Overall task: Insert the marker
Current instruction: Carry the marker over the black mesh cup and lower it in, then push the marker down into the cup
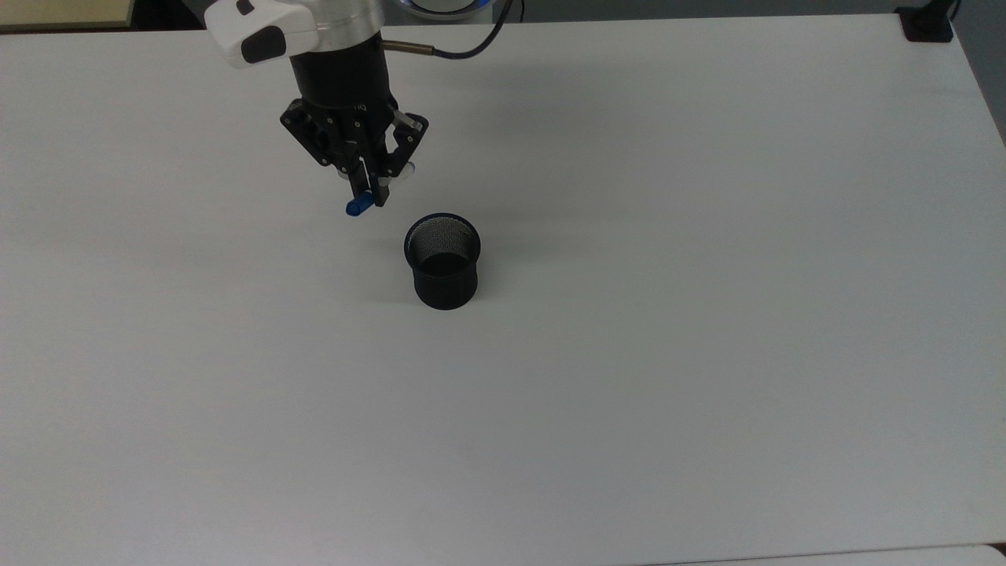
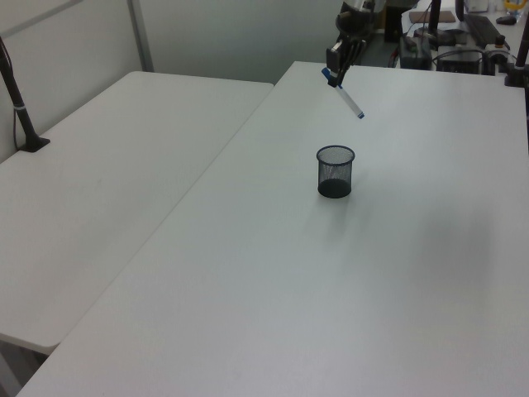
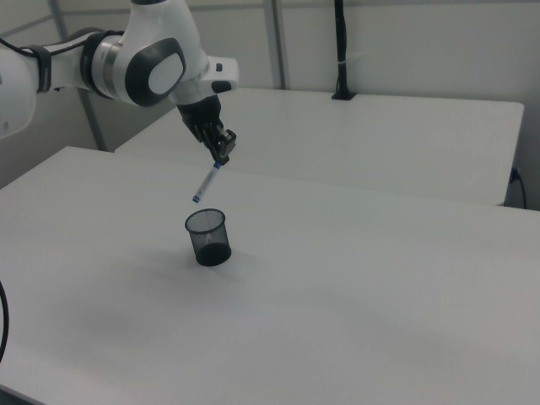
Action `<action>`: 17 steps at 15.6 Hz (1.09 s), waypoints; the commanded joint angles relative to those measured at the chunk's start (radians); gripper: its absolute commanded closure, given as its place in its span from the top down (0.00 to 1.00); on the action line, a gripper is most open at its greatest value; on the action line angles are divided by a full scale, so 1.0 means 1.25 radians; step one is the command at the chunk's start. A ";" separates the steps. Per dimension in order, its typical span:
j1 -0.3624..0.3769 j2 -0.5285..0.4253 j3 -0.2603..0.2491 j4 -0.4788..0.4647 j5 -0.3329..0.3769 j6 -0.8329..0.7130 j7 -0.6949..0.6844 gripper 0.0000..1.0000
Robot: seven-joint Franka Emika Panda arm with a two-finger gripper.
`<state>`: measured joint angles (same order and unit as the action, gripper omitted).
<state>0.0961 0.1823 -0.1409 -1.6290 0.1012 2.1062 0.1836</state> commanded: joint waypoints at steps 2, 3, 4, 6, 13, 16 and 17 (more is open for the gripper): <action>0.047 0.006 0.002 -0.066 -0.006 0.110 0.091 0.02; 0.056 0.026 0.002 -0.068 -0.017 0.121 0.103 0.02; 0.069 0.044 0.002 -0.066 -0.037 0.129 0.119 0.02; 0.078 0.058 0.002 -0.068 -0.065 0.141 0.150 0.02; 0.093 0.116 0.000 -0.054 -0.093 0.171 0.159 0.02; 0.091 0.113 -0.001 -0.054 -0.094 0.169 0.157 0.02; 0.092 0.113 -0.001 -0.054 -0.094 0.169 0.157 0.02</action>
<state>0.2010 0.3287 -0.1339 -1.6991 0.0003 2.3051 0.3610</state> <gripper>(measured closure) 0.828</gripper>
